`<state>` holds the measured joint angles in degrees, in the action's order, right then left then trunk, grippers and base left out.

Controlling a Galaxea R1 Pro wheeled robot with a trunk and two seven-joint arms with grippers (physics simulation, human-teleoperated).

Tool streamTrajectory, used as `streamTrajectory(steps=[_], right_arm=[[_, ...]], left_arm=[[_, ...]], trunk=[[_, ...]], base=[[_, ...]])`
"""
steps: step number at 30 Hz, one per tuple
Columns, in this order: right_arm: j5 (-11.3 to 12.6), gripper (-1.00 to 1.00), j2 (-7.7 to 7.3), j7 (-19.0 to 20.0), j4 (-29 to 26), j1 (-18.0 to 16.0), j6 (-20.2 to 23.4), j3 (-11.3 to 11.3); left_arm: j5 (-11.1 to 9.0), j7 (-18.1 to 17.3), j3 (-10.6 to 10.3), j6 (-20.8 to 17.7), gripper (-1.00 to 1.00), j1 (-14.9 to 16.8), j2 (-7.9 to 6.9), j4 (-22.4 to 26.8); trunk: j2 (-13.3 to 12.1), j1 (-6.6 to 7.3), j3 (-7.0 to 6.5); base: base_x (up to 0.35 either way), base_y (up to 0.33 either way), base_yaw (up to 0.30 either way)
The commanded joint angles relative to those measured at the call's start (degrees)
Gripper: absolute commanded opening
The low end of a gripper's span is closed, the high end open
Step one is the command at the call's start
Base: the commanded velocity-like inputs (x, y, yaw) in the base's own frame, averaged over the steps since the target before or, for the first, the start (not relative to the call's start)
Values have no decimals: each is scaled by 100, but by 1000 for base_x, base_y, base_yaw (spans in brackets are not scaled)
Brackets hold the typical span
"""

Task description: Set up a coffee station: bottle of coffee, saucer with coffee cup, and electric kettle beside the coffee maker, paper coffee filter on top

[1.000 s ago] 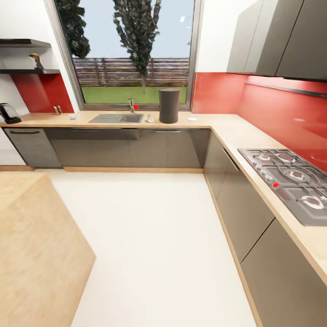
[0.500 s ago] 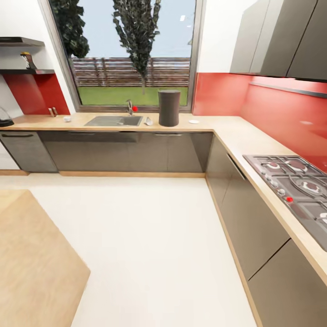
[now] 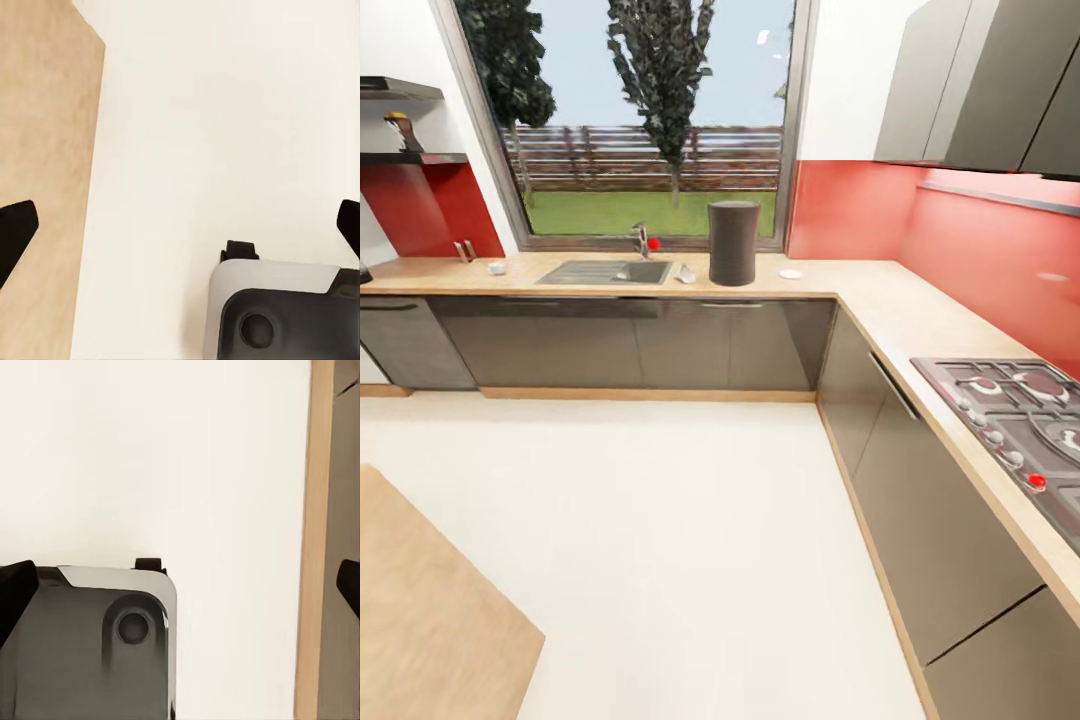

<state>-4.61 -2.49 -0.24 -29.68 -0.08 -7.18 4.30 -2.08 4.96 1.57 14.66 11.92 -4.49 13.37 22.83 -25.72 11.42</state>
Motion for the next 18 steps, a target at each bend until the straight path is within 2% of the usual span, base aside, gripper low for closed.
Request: streamTrajectory(steps=[1, 18], right_arm=[[-48, 100, 3, -2, -3, -1, -11, 18], [-48, 100, 3, -2, 5, -1, -10, 18]], left_arm=[[-21, -3, 10, 20, 100, 4, 1, -6], [-29, -3, 10, 20, 100, 4, 1, -8]], trunk=[[9, -6, 9], [9, -6, 9]], base=[[337, 0, 0], [337, 0, 0]])
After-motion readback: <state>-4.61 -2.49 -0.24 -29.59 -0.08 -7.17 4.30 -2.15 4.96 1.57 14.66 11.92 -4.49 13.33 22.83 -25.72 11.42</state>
